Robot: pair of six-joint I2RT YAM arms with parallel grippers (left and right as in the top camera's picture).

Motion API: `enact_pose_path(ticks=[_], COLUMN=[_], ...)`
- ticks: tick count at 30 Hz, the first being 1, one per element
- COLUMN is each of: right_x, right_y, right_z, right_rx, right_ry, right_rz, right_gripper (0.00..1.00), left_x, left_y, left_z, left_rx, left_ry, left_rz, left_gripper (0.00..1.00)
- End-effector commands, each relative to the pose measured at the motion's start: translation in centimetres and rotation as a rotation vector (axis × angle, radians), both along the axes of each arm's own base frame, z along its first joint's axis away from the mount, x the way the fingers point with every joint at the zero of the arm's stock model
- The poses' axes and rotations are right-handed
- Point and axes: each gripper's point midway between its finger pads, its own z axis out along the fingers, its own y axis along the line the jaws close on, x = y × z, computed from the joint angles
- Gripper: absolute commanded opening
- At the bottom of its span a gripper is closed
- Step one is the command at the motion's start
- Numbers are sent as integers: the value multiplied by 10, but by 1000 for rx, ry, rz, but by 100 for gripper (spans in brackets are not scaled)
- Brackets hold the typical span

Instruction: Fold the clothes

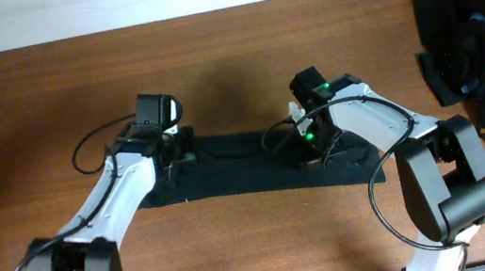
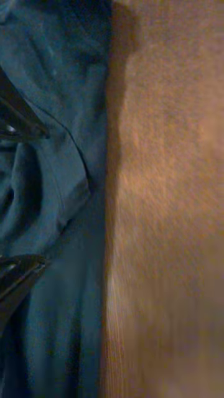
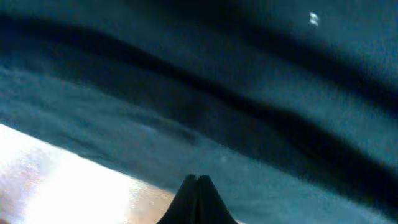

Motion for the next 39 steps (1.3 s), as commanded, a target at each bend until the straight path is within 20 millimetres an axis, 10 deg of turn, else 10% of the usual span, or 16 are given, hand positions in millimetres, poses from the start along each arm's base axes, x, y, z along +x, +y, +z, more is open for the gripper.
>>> enact_pose_path(ticks=[1, 6, 12, 39], right_x=[8, 28, 48, 60], right_y=[7, 12, 18, -4], right_z=[5, 12, 14, -6], right_rx=[26, 47, 71, -62], right_ry=[-38, -109, -182, -250], right_rz=[10, -10, -47, -83], right_gripper=[4, 4, 4, 4], left_x=[4, 3, -8, -21], left_y=[-24, -31, -27, -24], left_z=[25, 27, 19, 12], left_rx=[-133, -170, -155, -142], left_ry=[-40, -35, 19, 81], left_rz=[-68, -90, -84, -79], left_gripper=[57, 59, 99, 99])
